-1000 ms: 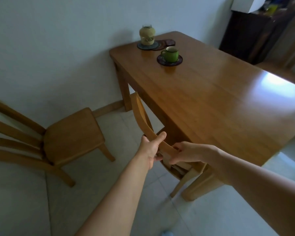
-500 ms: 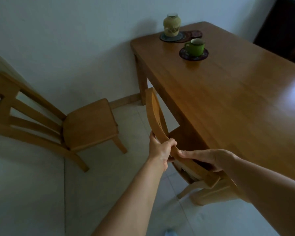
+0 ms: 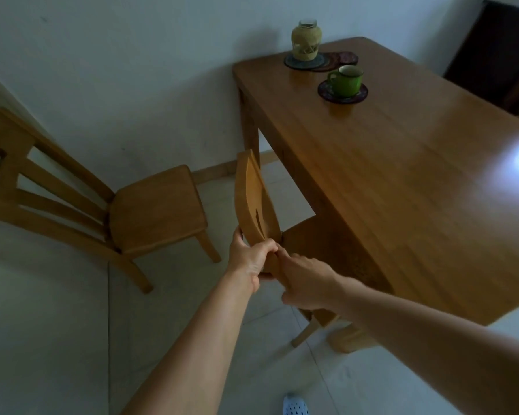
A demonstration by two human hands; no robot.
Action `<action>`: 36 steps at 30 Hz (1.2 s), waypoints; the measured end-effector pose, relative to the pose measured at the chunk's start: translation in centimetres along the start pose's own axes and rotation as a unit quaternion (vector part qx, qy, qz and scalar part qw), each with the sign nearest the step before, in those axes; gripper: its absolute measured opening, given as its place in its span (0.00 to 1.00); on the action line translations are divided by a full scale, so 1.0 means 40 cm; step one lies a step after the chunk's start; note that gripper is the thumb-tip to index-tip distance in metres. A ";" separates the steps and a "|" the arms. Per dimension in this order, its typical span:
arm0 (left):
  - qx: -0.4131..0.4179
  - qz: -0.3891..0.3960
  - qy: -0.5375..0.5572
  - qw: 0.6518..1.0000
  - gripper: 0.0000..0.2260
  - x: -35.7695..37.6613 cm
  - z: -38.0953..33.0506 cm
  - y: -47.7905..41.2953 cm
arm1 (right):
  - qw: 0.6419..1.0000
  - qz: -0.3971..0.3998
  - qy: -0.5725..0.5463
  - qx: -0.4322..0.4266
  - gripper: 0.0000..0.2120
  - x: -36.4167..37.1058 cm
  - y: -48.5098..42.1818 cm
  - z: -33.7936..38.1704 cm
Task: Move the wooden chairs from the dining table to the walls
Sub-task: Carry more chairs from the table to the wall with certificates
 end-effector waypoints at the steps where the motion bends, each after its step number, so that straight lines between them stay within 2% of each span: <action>1: 0.001 0.000 0.002 1.000 0.37 -0.012 0.002 0.002 | 0.999 -0.016 0.038 -0.006 0.41 0.015 0.003 0.016; 4: 0.005 -0.008 -0.006 1.000 0.36 -0.053 0.016 0.010 | 0.998 -0.044 0.054 -0.012 0.38 0.049 0.013 0.041; 12: 0.026 -0.023 -0.021 0.999 0.36 -0.230 0.041 0.073 | 0.995 -0.051 0.073 -0.053 0.36 0.116 0.025 0.188; 17: 0.027 -0.036 -0.030 0.999 0.37 -0.430 0.083 0.129 | 0.994 -0.045 0.065 -0.081 0.34 0.230 0.034 0.357; 23: 0.038 -0.059 -0.037 0.997 0.30 -0.697 0.162 0.209 | 0.991 -0.050 0.063 -0.102 0.33 0.413 0.042 0.574; 26: 0.037 -0.071 -0.056 0.995 0.32 -0.830 0.208 0.252 | 0.990 -0.047 0.056 -0.119 0.33 0.513 0.053 0.684; 33: 0.003 -0.053 -0.041 0.998 0.30 -0.951 0.280 0.293 | 0.991 -0.044 0.058 -0.116 0.35 0.633 0.071 0.770; 36: -0.007 -0.049 -0.037 0.998 0.33 -0.965 0.305 0.301 | 0.992 -0.043 0.049 -0.108 0.34 0.657 0.087 0.778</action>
Point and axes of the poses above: each hand's wrist, its own y-axis away from the middle knuckle, its own x-axis out of the palm, z = x × y, the point moved 1 cm from there along -y, towards the middle knuckle, and after that the axes turned 9 degrees about -y, right-handed, at the moved point
